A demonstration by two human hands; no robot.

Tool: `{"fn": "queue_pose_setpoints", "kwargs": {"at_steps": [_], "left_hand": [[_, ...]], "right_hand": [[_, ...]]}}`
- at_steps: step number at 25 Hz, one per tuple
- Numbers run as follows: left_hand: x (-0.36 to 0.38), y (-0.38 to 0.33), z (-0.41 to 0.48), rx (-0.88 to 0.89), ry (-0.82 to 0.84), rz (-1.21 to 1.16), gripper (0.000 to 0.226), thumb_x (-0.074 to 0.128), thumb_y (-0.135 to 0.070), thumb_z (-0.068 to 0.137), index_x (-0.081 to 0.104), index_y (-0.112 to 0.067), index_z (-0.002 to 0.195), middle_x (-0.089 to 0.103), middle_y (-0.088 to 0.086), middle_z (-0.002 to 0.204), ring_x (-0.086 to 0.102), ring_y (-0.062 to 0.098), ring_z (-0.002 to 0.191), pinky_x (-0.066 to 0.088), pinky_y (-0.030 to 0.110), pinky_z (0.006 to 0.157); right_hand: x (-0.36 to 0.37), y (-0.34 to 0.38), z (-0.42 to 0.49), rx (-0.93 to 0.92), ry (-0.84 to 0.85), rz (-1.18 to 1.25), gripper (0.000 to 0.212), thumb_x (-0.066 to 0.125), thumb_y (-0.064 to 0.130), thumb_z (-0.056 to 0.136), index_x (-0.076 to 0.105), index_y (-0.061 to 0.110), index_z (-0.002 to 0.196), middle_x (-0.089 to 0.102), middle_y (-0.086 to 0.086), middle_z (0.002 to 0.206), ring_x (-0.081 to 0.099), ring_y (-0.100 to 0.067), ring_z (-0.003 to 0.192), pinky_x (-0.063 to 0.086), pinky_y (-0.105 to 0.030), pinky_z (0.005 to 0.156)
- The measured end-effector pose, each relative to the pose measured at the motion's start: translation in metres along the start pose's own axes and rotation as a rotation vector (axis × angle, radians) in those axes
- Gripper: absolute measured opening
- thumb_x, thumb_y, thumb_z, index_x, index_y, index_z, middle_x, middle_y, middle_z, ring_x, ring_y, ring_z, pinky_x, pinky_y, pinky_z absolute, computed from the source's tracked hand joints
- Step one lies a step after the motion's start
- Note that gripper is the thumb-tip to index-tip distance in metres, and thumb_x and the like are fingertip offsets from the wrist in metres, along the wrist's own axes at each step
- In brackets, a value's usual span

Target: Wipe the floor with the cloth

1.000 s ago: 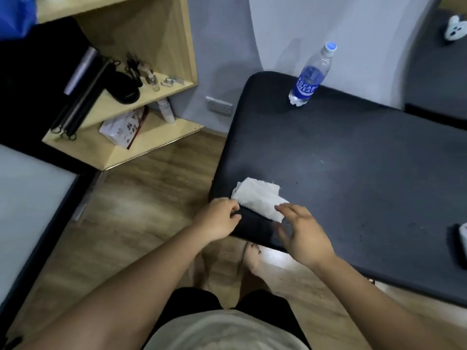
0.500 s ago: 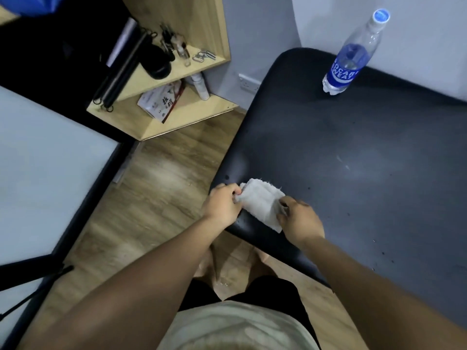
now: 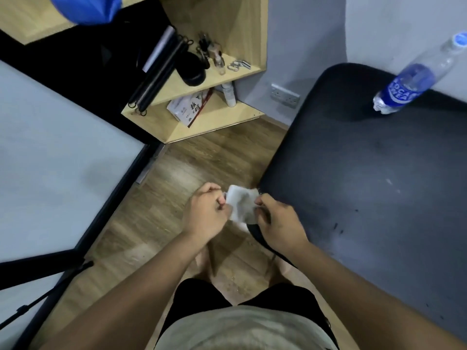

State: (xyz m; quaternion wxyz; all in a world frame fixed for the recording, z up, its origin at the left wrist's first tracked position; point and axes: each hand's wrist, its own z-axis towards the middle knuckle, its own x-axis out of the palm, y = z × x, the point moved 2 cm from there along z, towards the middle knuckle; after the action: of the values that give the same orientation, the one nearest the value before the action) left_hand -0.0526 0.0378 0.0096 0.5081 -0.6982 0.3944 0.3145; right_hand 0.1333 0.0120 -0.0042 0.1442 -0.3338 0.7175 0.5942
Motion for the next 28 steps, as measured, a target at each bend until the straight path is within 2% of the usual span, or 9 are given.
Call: {"fn": "queue_pose_setpoints", "kwargs": {"at_steps": [3,6,8,11,15,19,21,25,28], "left_hand": [[-0.036,0.068,0.004,-0.06,-0.033,-0.014,0.01,0.076,-0.009,0.069,0.066,-0.011,0.066,0.069,0.003,0.095,0.066,0.024,0.082,0.052,0.033,0.069],[-0.056,0.136,0.015,-0.122,0.118,-0.097,0.016,0.075,-0.013,0.073,0.06,-0.018,0.073,0.067,0.002,0.09,0.066,0.026,0.085,0.049,0.032,0.068],[-0.075,0.181,0.026,-0.104,0.252,-0.139,0.031,0.076,-0.017,0.076,0.063,-0.019,0.104,0.066,0.0,0.112,0.064,0.021,0.104,0.051,0.031,0.082],[-0.107,0.222,0.038,0.214,0.37,-0.073,0.064,0.076,-0.02,0.077,0.057,-0.016,0.138,0.053,0.002,0.145,0.048,0.02,0.136,0.039,0.033,0.112],[-0.129,0.268,0.066,0.394,0.509,-0.021,0.05,0.085,-0.026,0.075,0.071,-0.012,0.121,0.069,0.005,0.125,0.061,0.025,0.123,0.044,0.039,0.105],[-0.138,0.3,0.083,0.321,0.573,-0.008,0.024,0.088,-0.035,0.072,0.073,-0.024,0.087,0.07,-0.014,0.084,0.065,0.008,0.077,0.042,0.023,0.068],[-0.143,0.303,0.086,0.269,0.592,-0.074,0.034,0.09,-0.033,0.069,0.057,-0.043,0.067,0.059,-0.025,0.063,0.054,-0.007,0.058,0.033,0.011,0.053],[-0.151,0.301,0.082,0.053,0.55,-0.085,0.035,0.079,-0.027,0.078,0.047,-0.034,0.065,0.052,-0.017,0.06,0.045,0.003,0.052,0.03,0.018,0.05],[-0.134,0.275,0.098,-0.377,0.548,-0.118,0.034,0.065,-0.033,0.091,0.048,-0.021,0.065,0.05,-0.009,0.059,0.056,0.01,0.065,0.038,0.027,0.059]], "right_hand": [[0.033,0.057,0.028,-0.136,0.112,0.004,0.021,0.049,0.009,0.085,0.056,0.018,0.103,0.059,-0.005,0.088,0.058,-0.024,0.075,0.049,-0.041,0.064],[0.074,0.111,0.061,-0.168,0.2,-0.081,0.036,0.052,0.009,0.082,0.058,0.014,0.117,0.055,-0.01,0.103,0.059,-0.03,0.087,0.05,-0.038,0.074],[0.119,0.153,0.08,-0.201,0.28,-0.186,0.038,0.058,0.013,0.086,0.057,0.019,0.124,0.055,-0.009,0.11,0.061,-0.029,0.092,0.05,-0.035,0.076],[0.169,0.209,0.091,-0.282,0.354,-0.343,0.03,0.054,0.031,0.096,0.058,0.029,0.126,0.058,0.0,0.116,0.063,-0.023,0.097,0.047,-0.03,0.077],[0.17,0.238,0.107,-0.234,0.162,-0.178,0.025,0.053,0.028,0.094,0.063,0.022,0.116,0.064,0.0,0.101,0.065,-0.023,0.085,0.052,-0.033,0.068],[0.163,0.222,0.109,-0.069,0.044,-0.078,0.019,0.053,0.026,0.096,0.061,0.014,0.109,0.064,-0.003,0.096,0.063,-0.027,0.086,0.051,-0.036,0.074],[0.164,0.207,0.108,0.021,0.007,-0.005,0.014,0.053,0.023,0.097,0.061,0.015,0.105,0.063,-0.001,0.092,0.061,-0.024,0.086,0.05,-0.037,0.075],[0.174,0.178,0.12,0.148,-0.119,0.098,0.011,0.058,0.018,0.093,0.064,0.012,0.101,0.066,-0.004,0.092,0.062,-0.022,0.088,0.05,-0.036,0.079],[0.188,0.17,0.127,0.204,-0.292,0.169,0.007,0.066,0.021,0.089,0.066,0.017,0.095,0.066,0.0,0.087,0.062,-0.017,0.081,0.046,-0.026,0.073]]}}
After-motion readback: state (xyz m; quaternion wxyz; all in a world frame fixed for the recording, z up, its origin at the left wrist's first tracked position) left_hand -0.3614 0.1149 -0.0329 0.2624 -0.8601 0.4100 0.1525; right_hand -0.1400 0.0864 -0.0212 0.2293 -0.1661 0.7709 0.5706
